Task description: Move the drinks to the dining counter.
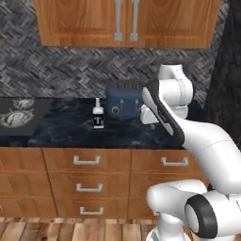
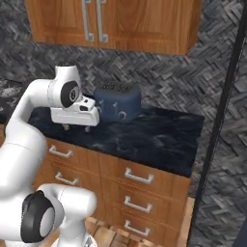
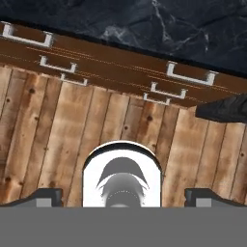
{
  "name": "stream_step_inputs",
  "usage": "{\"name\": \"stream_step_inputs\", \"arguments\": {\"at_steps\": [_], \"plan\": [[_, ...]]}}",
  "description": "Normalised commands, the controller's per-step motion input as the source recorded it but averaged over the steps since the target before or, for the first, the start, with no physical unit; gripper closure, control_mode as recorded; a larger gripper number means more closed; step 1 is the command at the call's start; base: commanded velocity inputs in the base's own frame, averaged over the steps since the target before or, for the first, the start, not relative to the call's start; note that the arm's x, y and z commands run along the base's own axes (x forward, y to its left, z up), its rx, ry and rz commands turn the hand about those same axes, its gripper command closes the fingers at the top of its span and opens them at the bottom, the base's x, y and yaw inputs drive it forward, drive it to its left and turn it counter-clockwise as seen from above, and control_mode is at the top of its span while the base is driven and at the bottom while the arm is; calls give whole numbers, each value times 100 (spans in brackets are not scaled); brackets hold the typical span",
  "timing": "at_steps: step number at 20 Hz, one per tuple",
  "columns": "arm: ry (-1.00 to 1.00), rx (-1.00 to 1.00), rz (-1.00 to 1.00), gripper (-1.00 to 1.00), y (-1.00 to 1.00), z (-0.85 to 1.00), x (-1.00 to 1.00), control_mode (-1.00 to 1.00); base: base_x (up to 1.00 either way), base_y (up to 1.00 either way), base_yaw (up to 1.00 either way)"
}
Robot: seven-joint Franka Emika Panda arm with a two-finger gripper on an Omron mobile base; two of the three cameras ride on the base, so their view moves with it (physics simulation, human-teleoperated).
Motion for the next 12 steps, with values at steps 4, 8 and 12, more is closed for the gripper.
{"name": "stream_step_inputs", "arguments": {"at_steps": [4, 8, 12], "plan": [[0, 0, 0, -100, 0, 0, 0, 100, 31, 84, -52], [0, 0, 0, -100, 0, 0, 0, 100, 38, 81, -52], [0, 0, 0, -100, 0, 0, 0, 100, 39, 33, -36]]}}
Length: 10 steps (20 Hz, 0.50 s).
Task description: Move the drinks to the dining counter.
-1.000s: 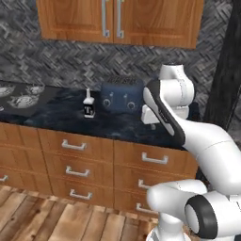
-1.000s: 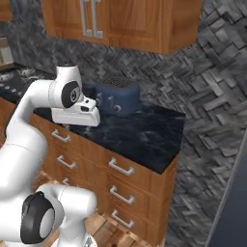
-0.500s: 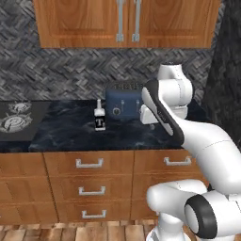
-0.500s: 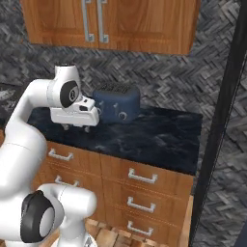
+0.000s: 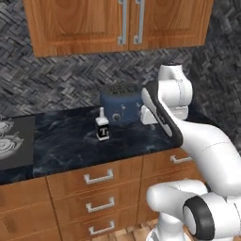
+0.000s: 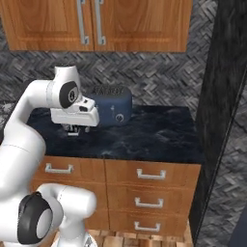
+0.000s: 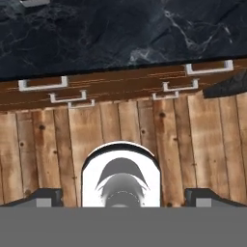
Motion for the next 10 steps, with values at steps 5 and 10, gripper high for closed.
{"name": "stream_step_inputs", "arguments": {"at_steps": [5, 10], "plan": [[0, 0, 0, -100, 0, 0, 0, 100, 47, 34, -5], [0, 0, 0, -100, 0, 0, 0, 100, 21, 53, 14]]}}
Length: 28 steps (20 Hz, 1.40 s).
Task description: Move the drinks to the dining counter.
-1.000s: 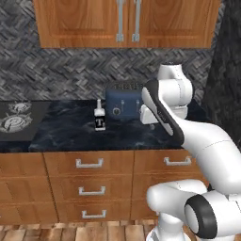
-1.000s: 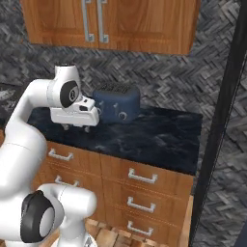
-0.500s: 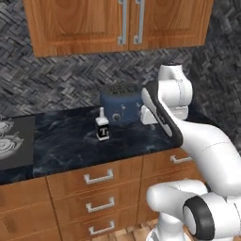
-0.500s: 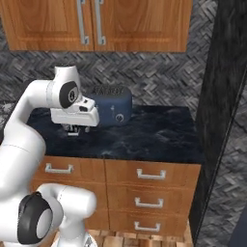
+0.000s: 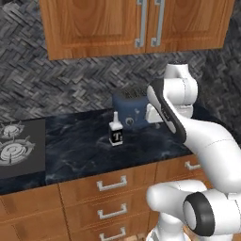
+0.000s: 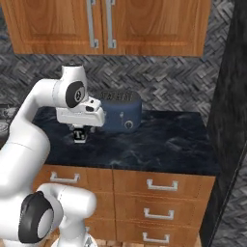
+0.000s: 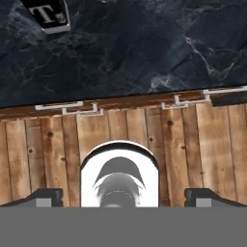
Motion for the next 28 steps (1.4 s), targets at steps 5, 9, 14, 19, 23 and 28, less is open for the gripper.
{"name": "stream_step_inputs", "arguments": {"at_steps": [5, 9, 14, 19, 23, 28], "plan": [[0, 0, 0, -100, 0, 0, 0, 100, 25, 51, 14], [0, 0, 0, -100, 0, 0, 0, 100, 52, 3, 15], [0, 0, 0, -100, 0, 0, 0, 100, 51, -2, 20], [0, 0, 0, -100, 0, 0, 0, 100, 39, 0, 17], [0, 0, 0, -100, 0, 0, 0, 100, 47, 0, 14], [0, 0, 0, -100, 0, 0, 0, 100, 37, 0, 4]]}}
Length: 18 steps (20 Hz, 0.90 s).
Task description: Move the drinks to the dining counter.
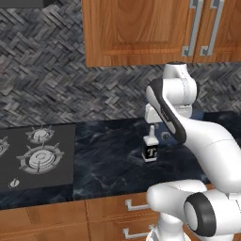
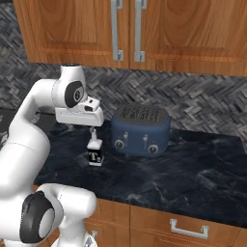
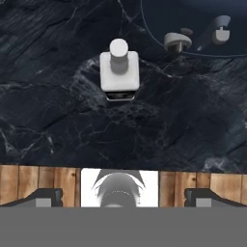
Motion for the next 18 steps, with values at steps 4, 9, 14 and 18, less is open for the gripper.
{"name": "stream_step_inputs", "arguments": {"at_steps": [4, 9, 14, 18], "plan": [[0, 0, 0, -100, 0, 0, 0, 100, 51, 0, 0], [0, 0, 0, -100, 0, 0, 0, 100, 29, 0, 0], [1, 0, 0, -100, 0, -2, 5, -100, 14, 0, 0], [5, 0, 0, -100, 0, -13, 31, -100, 0, 0, 0]]}}
